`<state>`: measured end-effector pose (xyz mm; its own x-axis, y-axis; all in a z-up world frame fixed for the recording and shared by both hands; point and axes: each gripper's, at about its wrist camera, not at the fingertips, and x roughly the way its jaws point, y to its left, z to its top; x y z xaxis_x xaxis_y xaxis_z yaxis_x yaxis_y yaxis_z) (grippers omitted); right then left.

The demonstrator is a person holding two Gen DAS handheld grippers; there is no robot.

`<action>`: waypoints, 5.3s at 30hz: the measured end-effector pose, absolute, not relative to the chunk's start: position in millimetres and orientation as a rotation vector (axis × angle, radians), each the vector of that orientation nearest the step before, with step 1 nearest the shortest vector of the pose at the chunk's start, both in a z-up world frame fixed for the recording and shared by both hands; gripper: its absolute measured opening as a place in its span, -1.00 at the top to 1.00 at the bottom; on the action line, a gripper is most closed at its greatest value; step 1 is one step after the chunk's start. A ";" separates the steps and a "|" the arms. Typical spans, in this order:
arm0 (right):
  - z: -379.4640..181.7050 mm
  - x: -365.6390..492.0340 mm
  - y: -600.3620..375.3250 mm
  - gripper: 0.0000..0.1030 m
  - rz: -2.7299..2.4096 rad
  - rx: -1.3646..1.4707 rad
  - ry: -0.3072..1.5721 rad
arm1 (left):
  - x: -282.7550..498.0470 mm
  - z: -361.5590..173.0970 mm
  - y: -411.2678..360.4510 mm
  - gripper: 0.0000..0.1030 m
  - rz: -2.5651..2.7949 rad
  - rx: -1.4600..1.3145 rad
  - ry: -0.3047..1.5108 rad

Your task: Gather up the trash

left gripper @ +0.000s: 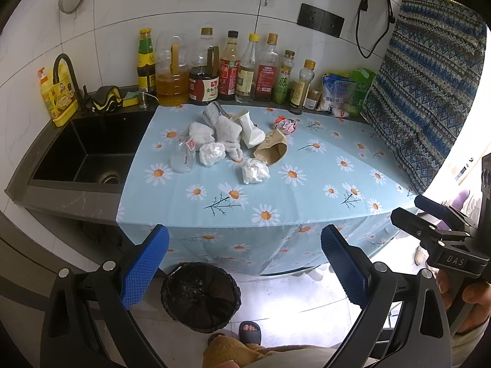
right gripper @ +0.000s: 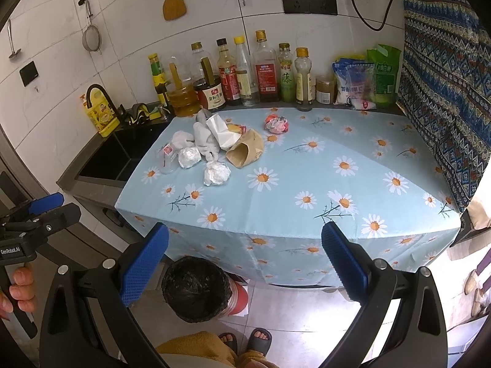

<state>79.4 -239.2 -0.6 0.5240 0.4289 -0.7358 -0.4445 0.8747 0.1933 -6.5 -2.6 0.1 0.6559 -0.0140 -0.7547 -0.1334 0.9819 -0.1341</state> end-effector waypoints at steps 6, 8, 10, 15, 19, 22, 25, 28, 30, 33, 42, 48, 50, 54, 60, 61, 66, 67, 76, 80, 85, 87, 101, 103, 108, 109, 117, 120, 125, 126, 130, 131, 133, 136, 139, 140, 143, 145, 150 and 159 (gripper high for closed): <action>-0.7 81.9 -235.5 -0.92 0.508 -0.006 0.888 | -0.7 1.5 4.2 -0.87 0.049 -0.180 0.866; -1.0 81.3 -232.1 -0.92 0.502 -0.008 0.888 | 0.8 1.6 10.7 -0.87 0.040 -0.187 0.867; -0.6 81.0 -227.2 -0.92 0.492 -0.012 0.890 | 2.3 2.0 17.2 -0.87 0.034 -0.189 0.869; 3.2 79.0 -213.1 -0.92 0.461 -0.007 0.903 | 6.6 4.2 36.3 -0.87 0.010 -0.198 0.877; 8.1 77.0 -200.8 -0.92 0.436 -0.012 0.903 | 11.6 3.2 50.4 -0.87 -0.014 -0.202 0.887; 9.6 75.9 -191.7 -0.92 0.416 -0.014 0.905 | 13.0 1.4 59.0 -0.87 -0.038 -0.201 0.887; 10.3 75.8 -188.8 -0.92 0.398 -0.009 0.894 | 14.3 -3.4 66.3 -0.87 -0.039 -0.192 0.879; 10.9 77.1 -188.6 -0.92 0.390 -0.008 0.891 | 18.3 -9.6 75.0 -0.87 -0.067 -0.229 0.883; 10.6 80.1 -190.3 -0.92 0.380 -0.004 0.885 | 22.1 -12.3 77.8 -0.87 -0.080 -0.238 0.887; 7.0 91.3 -193.4 -0.92 0.377 0.026 0.901 | 29.6 -14.3 82.8 -0.87 -0.102 -0.254 0.887; -7.2 144.0 -195.2 -0.92 0.433 0.064 0.933 | 65.9 -31.5 91.0 -0.87 -0.126 -0.331 0.923; -25.0 212.4 -200.2 -0.92 0.478 0.063 0.959 | 99.1 -49.8 74.4 -0.87 -0.117 -0.316 0.979; -31.0 237.7 -203.1 -0.92 0.502 0.069 0.968 | 114.0 -58.3 67.7 -0.87 -0.126 -0.333 1.001; -47.6 285.7 -208.5 -0.92 0.549 0.062 1.002 | 144.6 -73.7 50.3 -0.87 -0.100 -0.342 1.045; -70.7 346.0 -215.6 -0.91 0.605 0.048 1.028 | 178.4 -98.0 24.0 -0.84 -0.029 -0.314 1.122; -74.2 354.6 -214.9 -0.89 0.621 0.047 1.033 | 183.6 -101.2 21.1 -0.84 -0.011 -0.305 1.128; -92.9 393.6 -203.1 -0.85 0.696 -0.001 1.061 | 205.7 -113.4 12.5 -0.84 0.061 -0.305 1.149; -97.9 402.9 -200.1 -0.85 0.712 -0.006 1.077 | 212.1 -117.3 11.4 -0.84 0.076 -0.307 1.162; -129.6 457.6 -166.0 -0.71 0.834 -0.073 1.129 | 248.4 -150.9 -2.2 -0.73 0.143 -0.299 1.237; -140.5 469.7 -149.8 -0.62 0.860 -0.124 1.132 | 257.6 -160.3 -8.4 -0.54 0.156 -0.269 1.247; -156.6 482.1 -134.0 -0.41 0.871 -0.171 1.148 | 263.9 -171.4 -8.5 -0.34 0.175 -0.288 1.274; -161.3 486.2 -130.8 -0.41 0.872 -0.179 1.153 | 266.2 -173.3 -7.6 -0.34 0.176 -0.295 1.277; -174.4 491.8 -122.0 0.12 0.853 -0.217 1.187 | 275.8 -175.6 -6.1 -0.02 0.156 -0.333 1.272; -171.3 489.8 -124.8 0.12 0.849 -0.212 1.184 | 267.5 -171.5 0.7 -0.02 0.155 -0.334 1.266; -161.4 479.1 -132.4 0.12 0.832 -0.200 1.168 | 259.4 -164.3 2.2 -0.02 0.144 -0.333 1.245; -160.0 476.6 -134.0 0.12 0.828 -0.198 1.166 | 257.8 -163.4 2.4 -0.02 0.141 -0.331 1.242; -147.8 445.7 -163.8 0.12 0.732 -0.146 1.160 | 244.7 -150.7 7.0 -0.02 0.074 -0.296 1.207; -143.5 427.1 -176.7 0.12 0.673 -0.125 1.155 | 239.4 -144.4 8.1 -0.02 0.023 -0.276 1.185; -128.4 387.6 -193.1 0.12 0.575 -0.088 1.135 | 213.8 -131.5 14.1 -0.02 -0.083 -0.229 1.144; -124.5 378.7 -196.2 0.12 0.560 -0.077 1.131 | 211.4 -130.4 15.1 -0.02 -0.092 -0.224 1.140; -108.9 339.6 -200.7 0.12 0.493 -0.045 1.110 | 188.2 -122.3 27.3 -0.02 -0.145 -0.203 1.106; -105.2 329.4 -200.5 0.12 0.479 -0.037 1.104 | 182.2 -121.0 30.9 -0.02 -0.154 -0.197 1.099; -99.9 312.1 -198.0 0.12 0.456 -0.026 1.096 | 172.0 -118.8 38.5 -0.02 -0.171 -0.190 1.088; -94.3 284.0 -190.6 0.12 0.437 -0.006 1.089 | 153.7 -115.9 51.9 -0.02 -0.186 -0.184 1.071; -91.4 255.2 -181.9 0.12 0.430 0.010 1.084 | 136.5 -114.4 63.6 -0.02 -0.200 -0.186 1.061; -90.2 245.5 -177.6 0.12 0.431 0.015 1.083 | 129.8 -113.8 67.0 -0.02 -0.206 -0.184 1.059; -89.3 214.5 -161.4 0.12 0.456 0.030 1.082 | 109.9 -114.2 78.0 -0.02 -0.214 -0.179 1.050; -89.9 197.1 -148.7 0.12 0.481 0.028 1.082 | 96.6 -117.3 86.9 -0.02 -0.216 -0.184 1.052; -96.1 155.4 -115.2 0.12 0.546 0.026 1.100 | 69.5 -125.7 105.2 -0.02 -0.209 -0.198 1.064; -121.0 101.9 -63.3 0.12 0.665 -0.006 1.170 | 38.4 -153.7 127.8 -0.02 -0.195 -0.243 1.128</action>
<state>101.9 -63.3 -121.0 0.2228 0.4790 -0.8491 -0.4847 0.8101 0.3298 38.4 127.8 -153.7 0.4160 -0.2752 -0.8667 0.0312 0.9569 -0.2889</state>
